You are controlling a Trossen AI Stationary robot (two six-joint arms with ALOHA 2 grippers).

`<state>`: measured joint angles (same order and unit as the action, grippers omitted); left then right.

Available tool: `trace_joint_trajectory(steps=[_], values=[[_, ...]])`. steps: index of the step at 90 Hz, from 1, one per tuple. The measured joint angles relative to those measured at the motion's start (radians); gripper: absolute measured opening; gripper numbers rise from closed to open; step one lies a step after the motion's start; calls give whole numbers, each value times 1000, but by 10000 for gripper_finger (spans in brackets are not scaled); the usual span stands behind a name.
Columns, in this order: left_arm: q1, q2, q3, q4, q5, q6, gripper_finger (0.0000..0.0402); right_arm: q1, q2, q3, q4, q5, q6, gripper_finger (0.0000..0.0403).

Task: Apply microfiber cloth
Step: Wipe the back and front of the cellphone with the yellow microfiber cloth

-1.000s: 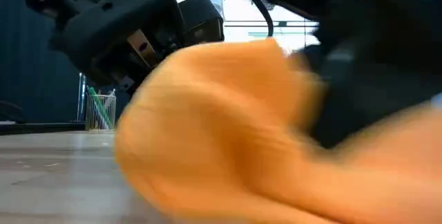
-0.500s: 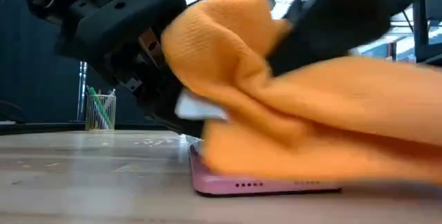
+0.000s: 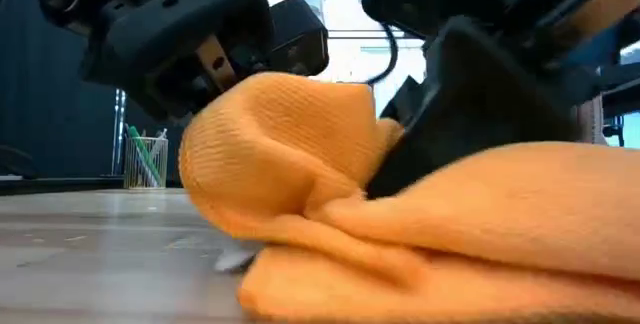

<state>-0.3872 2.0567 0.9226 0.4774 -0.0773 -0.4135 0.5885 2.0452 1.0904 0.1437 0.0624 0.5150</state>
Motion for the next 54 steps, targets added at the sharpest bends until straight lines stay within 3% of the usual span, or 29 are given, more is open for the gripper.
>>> trace_joint_trajectory(steps=[6, 13, 34, 54], values=[[1, 0, 0, 0, 1, 0, 6, 16, -22, -2, -108, -101, 32, 13], [1, 0, 0, 0, 1, 0, 6, 28, -69, -2, -219, -98, 48, 13], [1, -30, 2, -8, 10, 11, 6, 73, -295, -12, -701, 125, 172, 13], [-23, -139, 33, -90, -3, 37, 6, 128, -447, -9, -982, 134, 498, 14]])
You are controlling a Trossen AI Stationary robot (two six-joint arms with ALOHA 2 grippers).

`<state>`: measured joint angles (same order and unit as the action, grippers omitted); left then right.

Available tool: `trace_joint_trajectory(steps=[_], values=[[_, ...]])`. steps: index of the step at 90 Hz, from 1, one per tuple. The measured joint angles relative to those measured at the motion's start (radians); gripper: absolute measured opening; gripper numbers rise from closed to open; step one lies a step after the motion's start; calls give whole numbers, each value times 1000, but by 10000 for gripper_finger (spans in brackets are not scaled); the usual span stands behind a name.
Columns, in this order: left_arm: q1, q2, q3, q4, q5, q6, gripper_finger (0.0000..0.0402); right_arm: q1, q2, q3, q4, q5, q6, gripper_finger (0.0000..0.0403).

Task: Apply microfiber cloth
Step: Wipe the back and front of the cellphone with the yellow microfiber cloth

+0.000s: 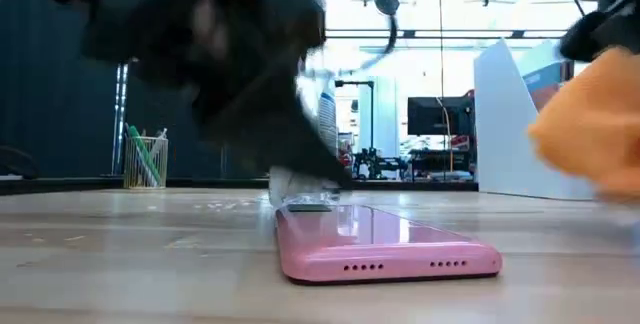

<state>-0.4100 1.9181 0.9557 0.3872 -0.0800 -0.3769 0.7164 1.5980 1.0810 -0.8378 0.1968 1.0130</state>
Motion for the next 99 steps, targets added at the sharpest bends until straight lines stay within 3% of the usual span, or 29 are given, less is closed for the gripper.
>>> trace_joint_trajectory(steps=[13, 29, 38, 49, 59, 73, 83, 99], values=[[-37, -62, 5, -127, -28, 24, 6, 6, -49, 0, -148, -9, 229, 50], [-68, -87, 5, -309, -85, 0, 6, 20, -79, 1, -319, -14, 363, 144], [-77, -79, 3, -336, -86, -10, 6, 19, -91, 1, -304, 38, 411, 196], [-77, -72, 2, -334, -87, -8, 6, -11, -86, -3, -112, 167, 405, 244], [-70, -67, 2, -329, -87, -9, 6, -48, -59, -83, 237, 241, 367, 265], [-67, -53, 3, -325, -87, -9, 6, -108, 21, -224, 749, 235, 307, 270], [-67, -34, 3, -335, -78, -10, 6, -141, 106, -259, 895, 209, 315, 262], [-64, -2, 4, -324, -78, -9, 6, -167, 251, -256, 1106, 81, 338, 260]])
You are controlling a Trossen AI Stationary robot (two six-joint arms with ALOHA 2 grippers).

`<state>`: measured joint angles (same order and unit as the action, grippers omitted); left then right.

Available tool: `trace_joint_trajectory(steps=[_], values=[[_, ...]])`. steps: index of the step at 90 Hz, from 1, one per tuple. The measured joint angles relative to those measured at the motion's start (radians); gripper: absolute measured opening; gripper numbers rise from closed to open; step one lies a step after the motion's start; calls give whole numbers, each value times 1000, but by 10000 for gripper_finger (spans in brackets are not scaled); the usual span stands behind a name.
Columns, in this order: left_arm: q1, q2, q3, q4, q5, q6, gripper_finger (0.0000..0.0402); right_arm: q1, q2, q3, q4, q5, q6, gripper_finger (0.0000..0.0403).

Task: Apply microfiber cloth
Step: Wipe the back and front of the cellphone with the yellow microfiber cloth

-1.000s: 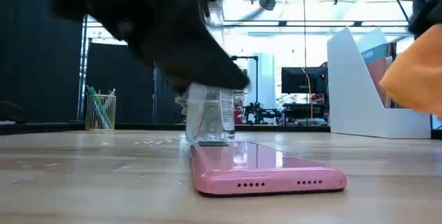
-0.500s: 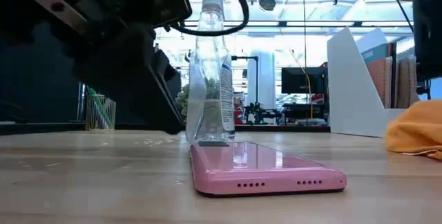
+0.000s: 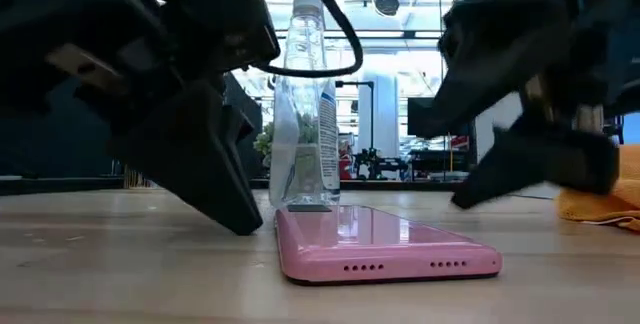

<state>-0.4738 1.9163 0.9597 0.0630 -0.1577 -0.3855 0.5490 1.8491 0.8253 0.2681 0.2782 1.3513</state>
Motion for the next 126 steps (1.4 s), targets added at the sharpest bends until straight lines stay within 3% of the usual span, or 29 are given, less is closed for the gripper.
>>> trace_joint_trajectory(steps=[37, 61, 71, 87, 92, 105, 126], values=[[37, 82, 2, 148, 24, 27, 6, -35, 87, 3, 106, -27, 47, 259], [42, 98, 4, 229, 26, 28, 6, -44, 94, 1, 230, 2, -96, 249], [42, 99, 4, 228, 26, 28, 6, -31, 93, 1, 224, -16, -135, 197], [42, 90, 4, 221, 27, 28, 6, -12, 86, 2, 219, -38, -201, 48], [42, 82, 3, 210, 29, 27, 6, -11, 74, 8, 213, -70, -247, 19], [41, 25, -1, 114, 42, 32, 6, -11, -7, 43, 36, -97, -366, 17], [30, -95, 0, -80, -82, 35, 6, -46, -120, 262, -634, -60, -629, 8]])
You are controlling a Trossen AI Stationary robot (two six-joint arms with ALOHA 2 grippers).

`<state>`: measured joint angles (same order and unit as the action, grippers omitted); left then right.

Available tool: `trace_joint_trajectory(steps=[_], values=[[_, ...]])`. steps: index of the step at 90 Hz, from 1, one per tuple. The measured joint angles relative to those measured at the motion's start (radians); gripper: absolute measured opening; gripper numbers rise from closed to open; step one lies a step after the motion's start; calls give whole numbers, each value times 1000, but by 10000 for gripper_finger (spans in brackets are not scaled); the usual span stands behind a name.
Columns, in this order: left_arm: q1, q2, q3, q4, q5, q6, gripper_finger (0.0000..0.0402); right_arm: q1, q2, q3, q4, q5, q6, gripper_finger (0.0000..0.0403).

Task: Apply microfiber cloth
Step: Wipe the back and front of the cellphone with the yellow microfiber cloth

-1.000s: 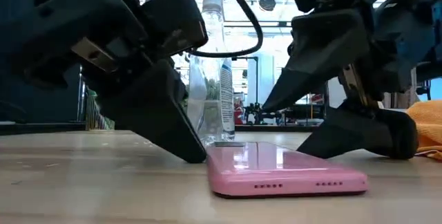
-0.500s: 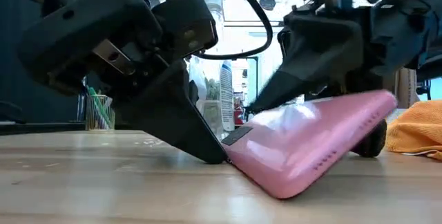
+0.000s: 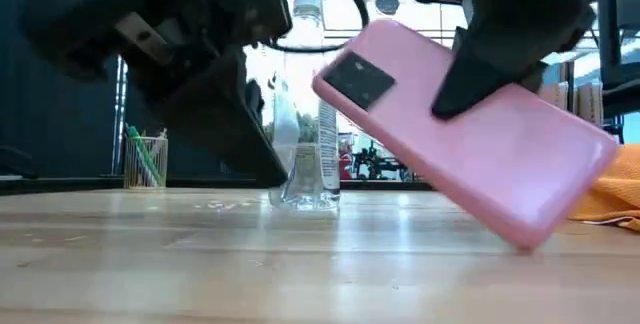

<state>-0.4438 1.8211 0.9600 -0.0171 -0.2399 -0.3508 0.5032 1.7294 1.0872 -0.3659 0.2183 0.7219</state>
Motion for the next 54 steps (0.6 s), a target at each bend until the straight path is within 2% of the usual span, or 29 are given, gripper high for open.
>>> trace_joint_trajectory(steps=[13, 19, 35, 54], values=[[-9, -19, 0, -19, -47, 0, 6, -31, 44, 148, -356, -14, -94, 7], [-10, -19, 0, -29, -53, 1, 6, -41, 81, 187, -441, -33, -133, 7], [-11, -20, 0, -49, -61, 0, 6, -46, 162, 247, -434, -46, -199, 18], [-11, -20, 0, -49, -65, -1, 6, -46, 203, 246, -361, -60, -188, 88]])
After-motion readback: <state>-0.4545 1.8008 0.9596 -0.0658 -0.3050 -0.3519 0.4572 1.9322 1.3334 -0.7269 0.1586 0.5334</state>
